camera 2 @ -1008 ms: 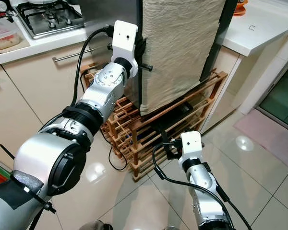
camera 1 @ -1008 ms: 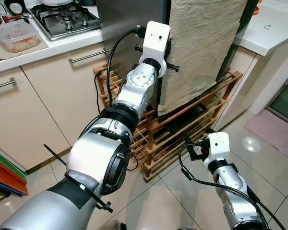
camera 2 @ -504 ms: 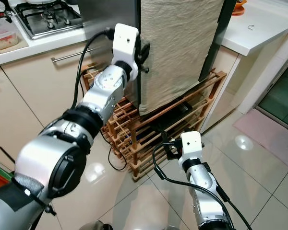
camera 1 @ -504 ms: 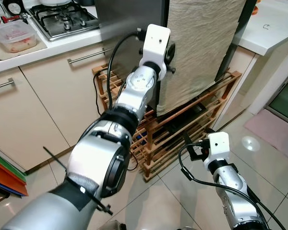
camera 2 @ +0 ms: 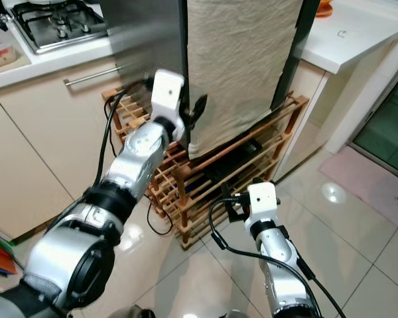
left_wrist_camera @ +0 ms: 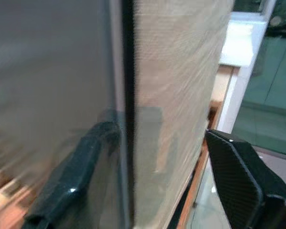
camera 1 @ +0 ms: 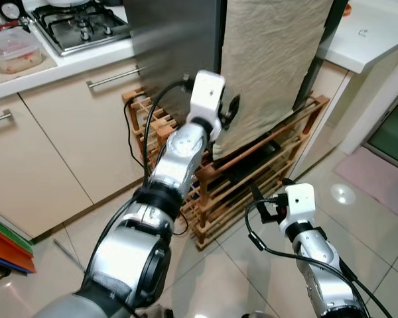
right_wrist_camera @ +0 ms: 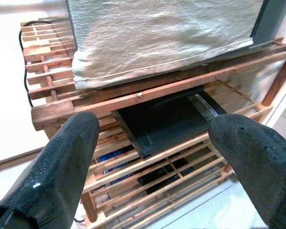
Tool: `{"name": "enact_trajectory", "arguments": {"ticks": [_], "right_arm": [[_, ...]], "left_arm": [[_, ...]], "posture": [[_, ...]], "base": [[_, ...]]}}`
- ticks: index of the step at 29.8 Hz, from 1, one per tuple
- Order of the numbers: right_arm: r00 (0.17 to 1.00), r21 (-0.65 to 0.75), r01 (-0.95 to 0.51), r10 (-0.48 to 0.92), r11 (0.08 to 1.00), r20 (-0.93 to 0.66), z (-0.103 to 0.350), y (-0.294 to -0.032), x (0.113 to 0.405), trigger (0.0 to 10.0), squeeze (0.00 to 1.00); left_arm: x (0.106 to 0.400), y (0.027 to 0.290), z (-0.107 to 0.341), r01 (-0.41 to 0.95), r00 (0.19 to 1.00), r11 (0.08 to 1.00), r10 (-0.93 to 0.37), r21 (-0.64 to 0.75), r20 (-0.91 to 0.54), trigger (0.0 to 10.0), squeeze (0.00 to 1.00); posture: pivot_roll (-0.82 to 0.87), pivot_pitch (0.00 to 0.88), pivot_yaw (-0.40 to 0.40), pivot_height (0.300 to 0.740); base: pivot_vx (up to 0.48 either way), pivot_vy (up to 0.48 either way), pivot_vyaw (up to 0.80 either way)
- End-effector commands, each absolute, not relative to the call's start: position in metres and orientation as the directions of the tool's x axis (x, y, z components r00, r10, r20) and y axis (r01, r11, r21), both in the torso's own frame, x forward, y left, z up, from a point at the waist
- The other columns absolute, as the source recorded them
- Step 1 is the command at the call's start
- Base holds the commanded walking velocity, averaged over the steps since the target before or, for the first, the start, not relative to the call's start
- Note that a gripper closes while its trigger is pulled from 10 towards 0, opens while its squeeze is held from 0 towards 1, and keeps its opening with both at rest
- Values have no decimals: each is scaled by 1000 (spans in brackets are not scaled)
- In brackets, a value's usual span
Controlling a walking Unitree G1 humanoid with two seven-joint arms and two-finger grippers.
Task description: Restocking fridge
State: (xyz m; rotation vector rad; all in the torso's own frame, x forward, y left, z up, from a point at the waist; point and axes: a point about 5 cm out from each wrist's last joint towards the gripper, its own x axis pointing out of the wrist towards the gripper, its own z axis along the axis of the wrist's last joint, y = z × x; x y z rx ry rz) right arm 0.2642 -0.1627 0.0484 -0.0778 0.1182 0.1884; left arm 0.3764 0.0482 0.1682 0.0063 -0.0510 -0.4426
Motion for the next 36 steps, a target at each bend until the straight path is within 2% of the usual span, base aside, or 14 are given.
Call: {"name": "enact_trajectory", "arguments": {"ticks": [1, 6, 7, 12, 15, 18, 19, 20, 21, 24, 26, 28, 36], "right_arm": [[978, -64, -180, 171, 982, -123, 51, -165, 267, 10000, 0], [983, -58, -155, 149, 986, -104, 55, -170, 270, 10000, 0], [985, -50, -145, 139, 988, -100, 56, -172, 271, 10000, 0], [986, -49, -138, 133, 989, -97, 57, -174, 271, 10000, 0], [990, -23, -110, 107, 994, -88, 59, -177, 271, 10000, 0], [991, -20, -105, 103, 994, -87, 59, -177, 271, 10000, 0], [991, -15, -105, 103, 994, -88, 58, -176, 272, 10000, 0], [991, -15, -105, 103, 994, -88, 58, -176, 272, 10000, 0], [990, -18, -110, 108, 994, -89, 58, -175, 274, 10000, 0], [990, -14, -113, 111, 994, -90, 58, -174, 275, 10000, 0], [989, -27, -117, 115, 993, -91, 58, -174, 276, 10000, 0], [989, -29, -118, 114, 993, -91, 58, -173, 277, 10000, 0], [988, -34, -128, 124, 991, -91, 58, -171, 280, 10000, 0]], "left_arm": [[370, 62, 164, 428, 902, 904, -428, 11, 57, 10000, 1000], [356, 93, 134, 372, 928, 928, -372, 1, -3, 10000, 1000], [352, 107, 126, 347, 938, 938, -347, 21, -14, 10000, 1000], [344, 129, 109, 310, 951, 949, -308, 66, -34, 10000, 1000], [321, 143, 85, 317, 946, 947, -313, 43, -88, 10000, 1000], [311, 145, 74, 318, 943, 947, -311, 46, -118, 10000, 1000], [299, 145, 59, 282, 947, 959, -275, 25, -164, 10000, 557], [299, 145, 59, 282, 947, 959, -275, 25, -164, 10000, 557], [297, 143, 55, 260, 952, 965, -253, 23, -175, 10000, 0], [301, 138, 58, 266, 955, 959, -250, 93, -159, 10000, 0], [303, 138, 60, 262, 956, 964, -252, 52, -148, 10000, 0], [304, 133, 63, 282, 952, 958, -275, 40, -137, 10000, 63], [307, 128, 70, 264, 959, 964, -258, 38, -118, 10000, 59]], "posture": [[-81, 47, 39, 740], [-77, 48, 37, 740], [-71, 48, 36, 740], [-66, 43, 40, 740], [-57, 40, 41, 740], [-57, 39, 45, 740], [-53, 38, 44, 740], [-53, 38, 44, 740], [-54, 35, 43, 740], [-55, 28, 41, 740], [-57, 22, 41, 740], [-54, 15, 42, 740], [-50, 15, 39, 740]], "base": [[0, 0, 0], [0, 0, 0], [0, 0, 0], [0, 0, 0], [0, 0, 0], [0, 0, 0], [0, 0, 0], [0, 0, 0], [0, 0, 0], [0, -91, 435], [0, -274, 775], [0, -469, 728], [0, -469, 706]]}}
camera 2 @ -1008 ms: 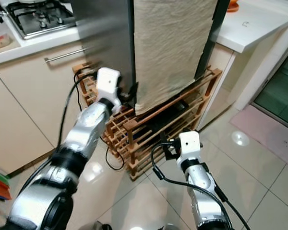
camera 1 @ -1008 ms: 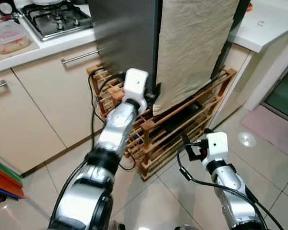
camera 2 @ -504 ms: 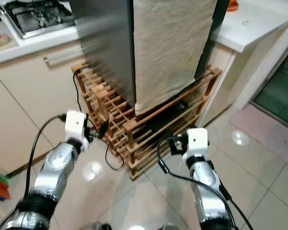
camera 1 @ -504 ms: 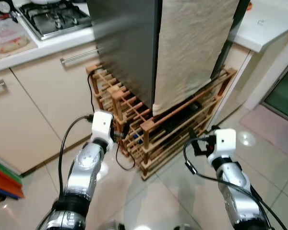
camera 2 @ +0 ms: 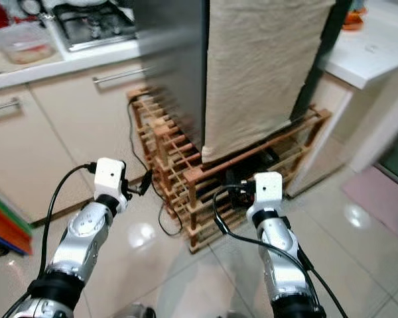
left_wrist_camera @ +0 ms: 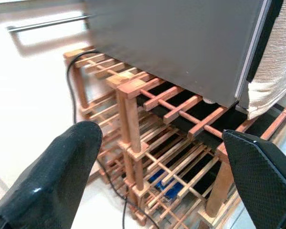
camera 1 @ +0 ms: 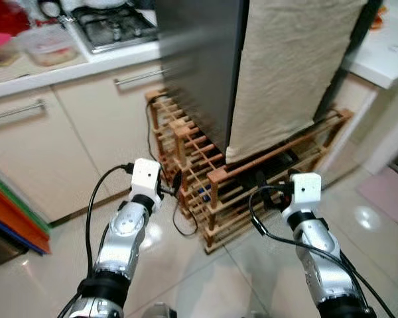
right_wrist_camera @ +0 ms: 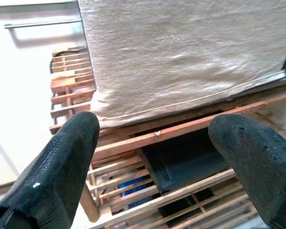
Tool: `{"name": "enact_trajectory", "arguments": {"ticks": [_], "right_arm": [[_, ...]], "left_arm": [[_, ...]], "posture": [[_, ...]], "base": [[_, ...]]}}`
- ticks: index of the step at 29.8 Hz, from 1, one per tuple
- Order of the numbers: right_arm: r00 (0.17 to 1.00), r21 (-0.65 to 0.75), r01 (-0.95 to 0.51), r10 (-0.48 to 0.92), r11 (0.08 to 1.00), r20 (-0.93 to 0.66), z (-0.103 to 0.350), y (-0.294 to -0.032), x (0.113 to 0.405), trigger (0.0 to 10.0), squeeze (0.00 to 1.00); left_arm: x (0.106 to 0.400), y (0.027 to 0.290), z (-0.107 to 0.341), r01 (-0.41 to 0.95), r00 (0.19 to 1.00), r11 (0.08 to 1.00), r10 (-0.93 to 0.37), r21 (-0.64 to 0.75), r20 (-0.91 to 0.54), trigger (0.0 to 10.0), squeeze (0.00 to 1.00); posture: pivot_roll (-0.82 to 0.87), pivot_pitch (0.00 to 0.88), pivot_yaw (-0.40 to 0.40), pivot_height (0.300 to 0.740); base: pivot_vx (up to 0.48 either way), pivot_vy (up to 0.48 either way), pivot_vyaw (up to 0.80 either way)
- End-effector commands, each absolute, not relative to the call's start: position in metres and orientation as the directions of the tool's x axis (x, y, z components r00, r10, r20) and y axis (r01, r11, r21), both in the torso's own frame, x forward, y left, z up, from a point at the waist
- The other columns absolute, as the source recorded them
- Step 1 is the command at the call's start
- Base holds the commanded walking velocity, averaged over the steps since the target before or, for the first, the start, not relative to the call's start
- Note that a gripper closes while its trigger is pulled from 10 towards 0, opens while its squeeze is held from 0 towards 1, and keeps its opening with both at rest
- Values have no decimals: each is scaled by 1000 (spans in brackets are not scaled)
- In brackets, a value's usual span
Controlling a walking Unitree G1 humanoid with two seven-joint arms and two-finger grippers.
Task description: Restocking fridge
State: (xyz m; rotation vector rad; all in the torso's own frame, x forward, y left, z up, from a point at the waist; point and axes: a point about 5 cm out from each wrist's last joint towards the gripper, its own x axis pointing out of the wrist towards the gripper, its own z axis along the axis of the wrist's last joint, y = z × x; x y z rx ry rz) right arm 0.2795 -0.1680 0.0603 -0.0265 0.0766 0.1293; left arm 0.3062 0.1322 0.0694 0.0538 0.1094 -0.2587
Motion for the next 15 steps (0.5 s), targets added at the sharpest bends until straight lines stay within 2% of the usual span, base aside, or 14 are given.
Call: {"name": "enact_trajectory", "arguments": {"ticks": [1, 7, 13, 15], "right_arm": [[988, -35, -128, 125, 991, -92, 58, -171, 280, 10000, 0], [986, -30, -137, 133, 990, -102, 57, -170, 281, 10000, 0], [985, -30, -145, 141, 989, -101, 56, -168, 281, 10000, 0], [985, -30, -147, 144, 989, -100, 56, -167, 281, 10000, 0]], "left_arm": [[308, 128, 70, 262, 959, 964, -256, 39, -117, 10000, 59], [314, 130, 70, 225, 967, 974, -219, 35, -129, 10000, 12], [317, 130, 72, 230, 967, 971, -220, 62, -129, 10000, 0], [318, 129, 76, 235, 967, 971, -230, 32, -106, 10000, 0]], "posture": [[-50, 15, 39, 740], [-52, 16, 31, 740], [-52, 16, 29, 740], [-52, 17, 29, 740]], "base": [[0, -469, 706], [51, -447, 664], [0, 0, 0], [0, 0, 0]]}}
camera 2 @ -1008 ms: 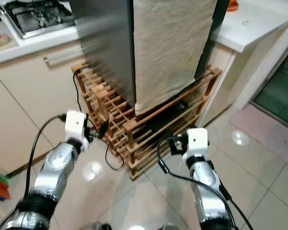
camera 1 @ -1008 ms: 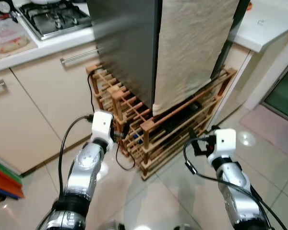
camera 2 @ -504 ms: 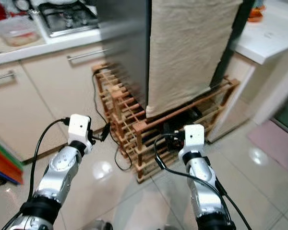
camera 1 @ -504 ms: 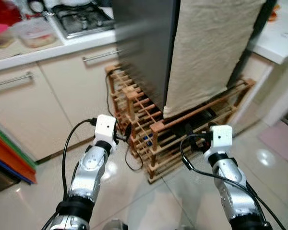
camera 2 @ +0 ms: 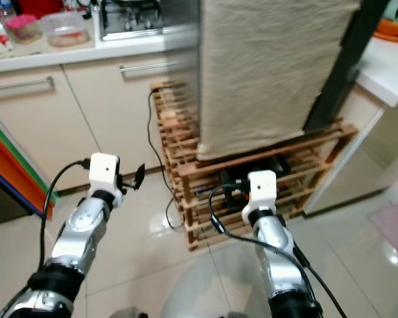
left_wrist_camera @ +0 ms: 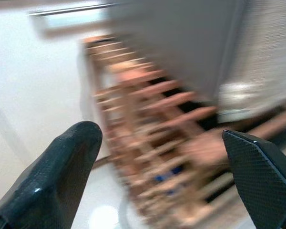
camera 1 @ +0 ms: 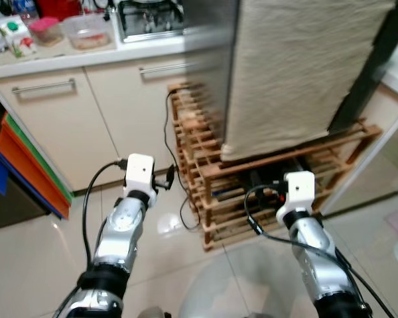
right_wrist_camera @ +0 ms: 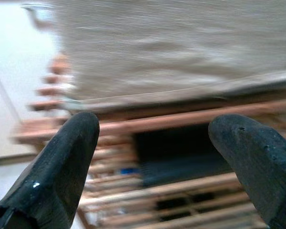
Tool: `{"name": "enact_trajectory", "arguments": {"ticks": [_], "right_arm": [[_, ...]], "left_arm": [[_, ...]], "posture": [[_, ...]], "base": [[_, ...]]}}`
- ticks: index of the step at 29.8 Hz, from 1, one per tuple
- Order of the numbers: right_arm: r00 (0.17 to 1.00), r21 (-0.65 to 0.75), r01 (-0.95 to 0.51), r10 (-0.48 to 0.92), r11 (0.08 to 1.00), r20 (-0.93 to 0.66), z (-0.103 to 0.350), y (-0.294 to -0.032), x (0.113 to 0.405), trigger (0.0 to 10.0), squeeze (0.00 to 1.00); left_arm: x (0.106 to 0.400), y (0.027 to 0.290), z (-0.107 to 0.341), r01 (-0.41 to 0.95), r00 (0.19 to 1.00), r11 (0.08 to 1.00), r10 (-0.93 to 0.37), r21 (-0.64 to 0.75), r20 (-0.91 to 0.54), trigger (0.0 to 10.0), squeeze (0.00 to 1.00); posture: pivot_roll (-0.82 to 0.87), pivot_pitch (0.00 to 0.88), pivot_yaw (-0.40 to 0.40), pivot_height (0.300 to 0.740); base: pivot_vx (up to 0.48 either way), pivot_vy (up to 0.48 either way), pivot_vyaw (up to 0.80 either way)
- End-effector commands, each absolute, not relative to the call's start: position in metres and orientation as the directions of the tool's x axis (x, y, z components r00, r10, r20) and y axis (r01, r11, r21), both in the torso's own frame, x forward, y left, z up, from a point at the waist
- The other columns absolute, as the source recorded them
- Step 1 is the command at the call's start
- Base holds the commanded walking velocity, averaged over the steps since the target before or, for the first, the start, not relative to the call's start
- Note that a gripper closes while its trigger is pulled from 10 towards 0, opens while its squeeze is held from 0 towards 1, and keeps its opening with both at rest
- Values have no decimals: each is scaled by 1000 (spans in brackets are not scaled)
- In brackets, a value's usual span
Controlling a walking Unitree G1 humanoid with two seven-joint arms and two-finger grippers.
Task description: Restocking fridge
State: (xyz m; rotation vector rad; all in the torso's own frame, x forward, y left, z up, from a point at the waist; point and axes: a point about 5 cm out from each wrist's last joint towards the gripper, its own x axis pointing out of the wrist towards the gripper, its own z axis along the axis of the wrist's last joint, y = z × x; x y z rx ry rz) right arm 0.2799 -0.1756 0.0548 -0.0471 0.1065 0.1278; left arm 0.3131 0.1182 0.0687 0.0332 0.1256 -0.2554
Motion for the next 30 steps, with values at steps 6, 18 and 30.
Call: {"name": "enact_trajectory", "arguments": {"ticks": [6, 18, 30], "right_arm": [[984, -31, -152, 149, 988, -100, 56, -166, 281, 10000, 0], [983, -31, -158, 154, 987, -98, 55, -165, 280, 10000, 0], [983, -37, -160, 156, 986, -99, 54, -165, 279, 10000, 0]], "left_arm": [[321, 125, 86, 207, 977, 978, -208, -13, -50, 10000, 0], [320, 111, 91, 236, 971, 972, -237, -7, -37, 10000, 0], [321, 111, 86, 219, 974, 974, -216, 49, -68, 10000, 0]], "posture": [[-54, 21, 28, 740], [-55, 25, 28, 740], [-54, 23, 30, 740]], "base": [[399, 0, 0], [474, 0, 0], [207, 0, 0]]}}
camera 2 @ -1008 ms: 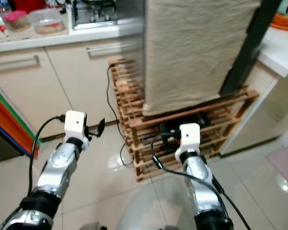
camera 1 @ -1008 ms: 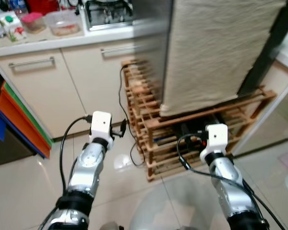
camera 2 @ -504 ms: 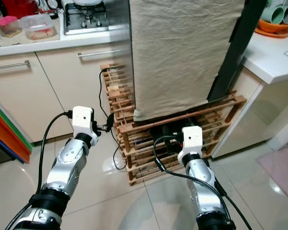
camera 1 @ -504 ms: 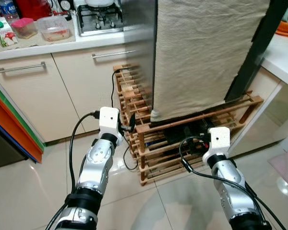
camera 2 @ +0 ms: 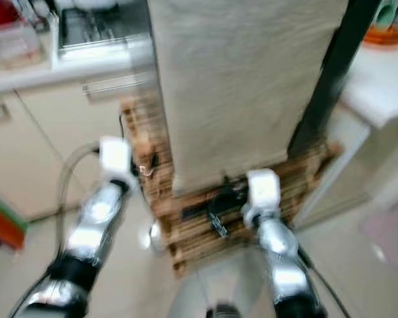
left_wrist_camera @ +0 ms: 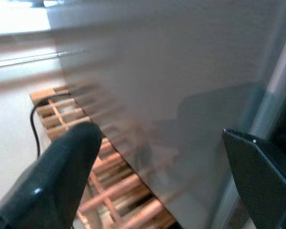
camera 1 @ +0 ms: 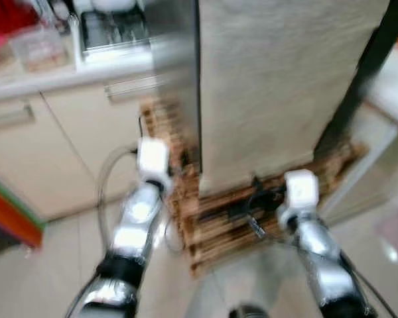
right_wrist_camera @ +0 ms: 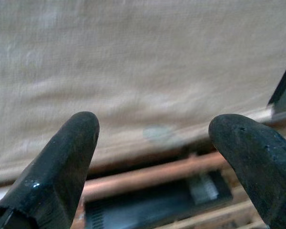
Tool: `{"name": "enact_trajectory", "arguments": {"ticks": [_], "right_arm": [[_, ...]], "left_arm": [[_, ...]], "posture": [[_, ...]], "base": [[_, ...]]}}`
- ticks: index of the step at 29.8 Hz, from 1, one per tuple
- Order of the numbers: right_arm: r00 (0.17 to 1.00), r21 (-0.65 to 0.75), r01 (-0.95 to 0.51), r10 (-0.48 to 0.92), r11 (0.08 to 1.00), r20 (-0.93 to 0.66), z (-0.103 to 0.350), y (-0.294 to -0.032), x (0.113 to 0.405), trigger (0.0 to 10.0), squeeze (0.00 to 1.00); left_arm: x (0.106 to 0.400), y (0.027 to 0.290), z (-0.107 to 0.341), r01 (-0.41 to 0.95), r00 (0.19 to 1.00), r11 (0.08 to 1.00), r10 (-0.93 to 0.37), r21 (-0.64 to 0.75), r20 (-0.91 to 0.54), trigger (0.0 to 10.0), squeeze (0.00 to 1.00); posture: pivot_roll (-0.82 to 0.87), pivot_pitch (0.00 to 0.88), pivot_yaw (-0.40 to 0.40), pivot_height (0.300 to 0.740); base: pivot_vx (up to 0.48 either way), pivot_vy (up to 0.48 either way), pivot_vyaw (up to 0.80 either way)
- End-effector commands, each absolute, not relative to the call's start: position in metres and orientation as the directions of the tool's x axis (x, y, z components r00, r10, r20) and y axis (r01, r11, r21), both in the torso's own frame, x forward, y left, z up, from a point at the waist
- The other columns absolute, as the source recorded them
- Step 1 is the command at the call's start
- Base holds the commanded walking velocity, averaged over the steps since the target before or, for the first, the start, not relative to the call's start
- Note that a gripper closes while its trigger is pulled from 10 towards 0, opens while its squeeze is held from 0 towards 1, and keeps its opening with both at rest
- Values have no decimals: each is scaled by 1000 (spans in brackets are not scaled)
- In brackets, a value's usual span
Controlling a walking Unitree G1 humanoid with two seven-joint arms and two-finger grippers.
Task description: Restocking fridge
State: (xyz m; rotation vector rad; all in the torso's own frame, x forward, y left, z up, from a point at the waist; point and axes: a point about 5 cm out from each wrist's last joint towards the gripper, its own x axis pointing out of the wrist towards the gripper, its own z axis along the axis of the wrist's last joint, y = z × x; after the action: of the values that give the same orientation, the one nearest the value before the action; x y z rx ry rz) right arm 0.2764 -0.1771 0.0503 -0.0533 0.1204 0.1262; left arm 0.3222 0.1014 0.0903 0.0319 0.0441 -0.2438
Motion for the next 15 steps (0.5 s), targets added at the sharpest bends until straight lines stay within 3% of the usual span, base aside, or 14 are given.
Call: {"name": "enact_trajectory", "arguments": {"ticks": [1, 15], "right_arm": [[983, -37, -160, 156, 986, -99, 54, -165, 279, 10000, 0], [986, -35, -140, 136, 990, -91, 56, -168, 281, 10000, 0]], "left_arm": [[321, 111, 86, 219, 974, 975, -215, 48, -68, 10000, 0], [323, 117, 85, 181, 980, 983, -178, 32, -88, 10000, 0]], "posture": [[-54, 22, 31, 740], [-49, 8, 29, 740]], "base": [[0, 0, 0], [0, 0, 0]]}}
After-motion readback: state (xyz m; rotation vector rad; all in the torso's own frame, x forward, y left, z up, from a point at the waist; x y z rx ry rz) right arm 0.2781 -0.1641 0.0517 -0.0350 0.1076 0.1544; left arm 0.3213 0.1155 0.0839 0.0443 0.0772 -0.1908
